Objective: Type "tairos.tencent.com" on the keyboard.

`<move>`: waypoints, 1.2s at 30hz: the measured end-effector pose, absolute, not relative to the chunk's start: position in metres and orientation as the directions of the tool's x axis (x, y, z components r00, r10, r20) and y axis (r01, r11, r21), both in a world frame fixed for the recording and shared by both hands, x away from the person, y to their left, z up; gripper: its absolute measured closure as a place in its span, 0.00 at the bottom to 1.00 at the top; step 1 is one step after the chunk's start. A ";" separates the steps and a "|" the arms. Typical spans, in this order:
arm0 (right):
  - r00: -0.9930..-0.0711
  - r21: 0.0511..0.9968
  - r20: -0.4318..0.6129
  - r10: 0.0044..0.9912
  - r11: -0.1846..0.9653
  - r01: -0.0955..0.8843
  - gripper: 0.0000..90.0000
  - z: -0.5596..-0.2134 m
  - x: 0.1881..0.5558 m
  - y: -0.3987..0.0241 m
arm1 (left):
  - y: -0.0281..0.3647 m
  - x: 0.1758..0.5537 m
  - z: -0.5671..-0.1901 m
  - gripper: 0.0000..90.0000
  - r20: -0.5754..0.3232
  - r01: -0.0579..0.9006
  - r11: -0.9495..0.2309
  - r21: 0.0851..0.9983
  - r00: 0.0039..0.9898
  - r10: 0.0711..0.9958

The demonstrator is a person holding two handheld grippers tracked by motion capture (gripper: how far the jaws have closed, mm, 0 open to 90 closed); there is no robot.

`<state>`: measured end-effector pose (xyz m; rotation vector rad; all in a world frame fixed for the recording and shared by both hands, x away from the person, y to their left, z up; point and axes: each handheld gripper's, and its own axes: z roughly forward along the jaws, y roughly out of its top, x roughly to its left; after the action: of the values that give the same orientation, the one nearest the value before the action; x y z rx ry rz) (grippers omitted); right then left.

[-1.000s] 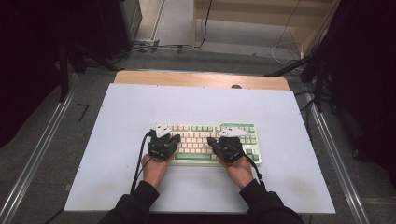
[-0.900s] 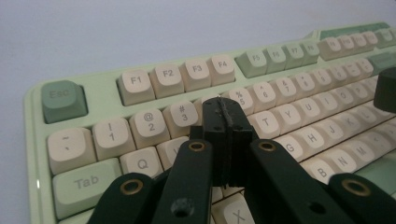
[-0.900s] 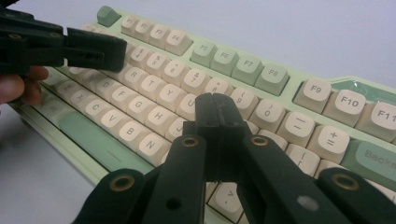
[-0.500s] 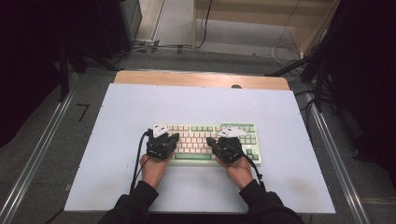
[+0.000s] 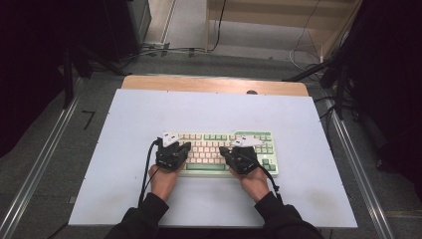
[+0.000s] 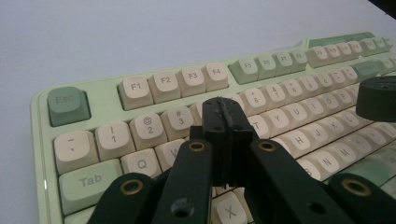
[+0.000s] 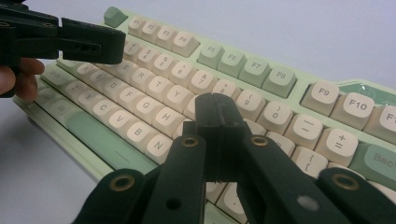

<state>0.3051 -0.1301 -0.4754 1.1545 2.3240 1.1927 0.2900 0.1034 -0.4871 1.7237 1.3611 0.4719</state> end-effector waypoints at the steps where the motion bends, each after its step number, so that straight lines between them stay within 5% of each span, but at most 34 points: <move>1: -0.639 0.780 0.102 0.762 0.337 0.527 0.97 -0.475 0.305 -0.130 | 0.103 0.290 -0.487 1.00 -0.212 0.592 -0.028 0.806 0.331 0.919; 36: -0.665 0.768 0.095 0.741 0.370 0.522 0.97 -0.481 0.302 -0.119 | 0.106 0.290 -0.486 1.00 -0.216 0.590 -0.020 0.807 0.325 0.921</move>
<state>0.3022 -0.1189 -0.4812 1.1206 2.3679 1.1790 0.2897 0.1063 -0.4862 1.7136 1.3664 0.4731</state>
